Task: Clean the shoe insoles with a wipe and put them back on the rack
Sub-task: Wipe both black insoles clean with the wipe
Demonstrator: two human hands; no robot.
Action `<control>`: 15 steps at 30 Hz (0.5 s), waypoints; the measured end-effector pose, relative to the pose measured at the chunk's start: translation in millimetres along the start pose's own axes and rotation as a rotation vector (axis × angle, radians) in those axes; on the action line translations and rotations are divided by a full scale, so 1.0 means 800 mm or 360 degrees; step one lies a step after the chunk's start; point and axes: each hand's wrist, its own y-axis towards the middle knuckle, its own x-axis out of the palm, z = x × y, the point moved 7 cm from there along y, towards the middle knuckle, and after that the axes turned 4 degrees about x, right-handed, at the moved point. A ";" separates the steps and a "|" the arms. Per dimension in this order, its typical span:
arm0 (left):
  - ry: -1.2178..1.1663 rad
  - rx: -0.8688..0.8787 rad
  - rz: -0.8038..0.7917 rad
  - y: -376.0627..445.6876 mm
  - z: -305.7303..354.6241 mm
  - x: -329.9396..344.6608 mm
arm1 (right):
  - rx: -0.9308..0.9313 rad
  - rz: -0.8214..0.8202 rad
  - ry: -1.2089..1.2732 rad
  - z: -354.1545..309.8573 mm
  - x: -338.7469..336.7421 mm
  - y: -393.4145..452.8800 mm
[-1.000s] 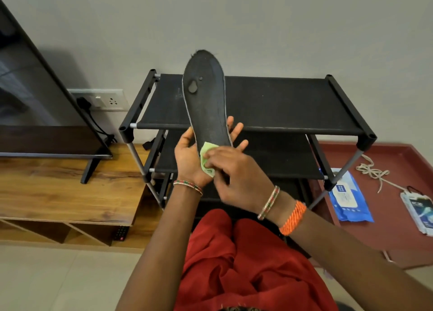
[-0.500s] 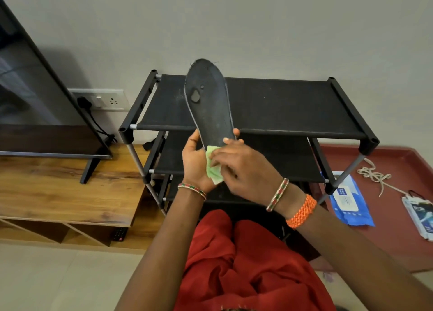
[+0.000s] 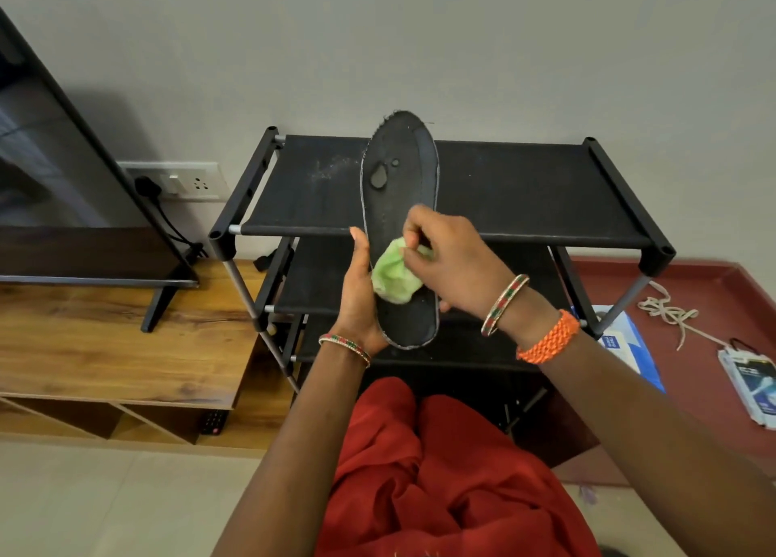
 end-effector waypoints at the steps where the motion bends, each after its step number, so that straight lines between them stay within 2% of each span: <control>1: 0.0046 0.0012 -0.0033 -0.003 0.003 0.001 | 0.0060 0.0016 0.0151 0.001 -0.009 0.002; 4: 0.0262 0.0078 -0.0132 -0.010 0.015 0.001 | 0.0230 -0.0010 0.0202 0.014 -0.019 0.008; 8: 0.0517 0.0207 0.0000 -0.015 0.029 -0.006 | 0.0362 0.0051 0.0133 0.033 -0.025 0.013; 13: 0.0752 0.0289 0.0092 -0.017 0.039 -0.012 | 0.0637 -0.0081 0.0721 0.058 -0.008 0.005; 15: 0.0717 0.0263 0.0177 -0.019 0.040 -0.017 | 0.0786 0.0004 0.0897 0.064 -0.008 0.000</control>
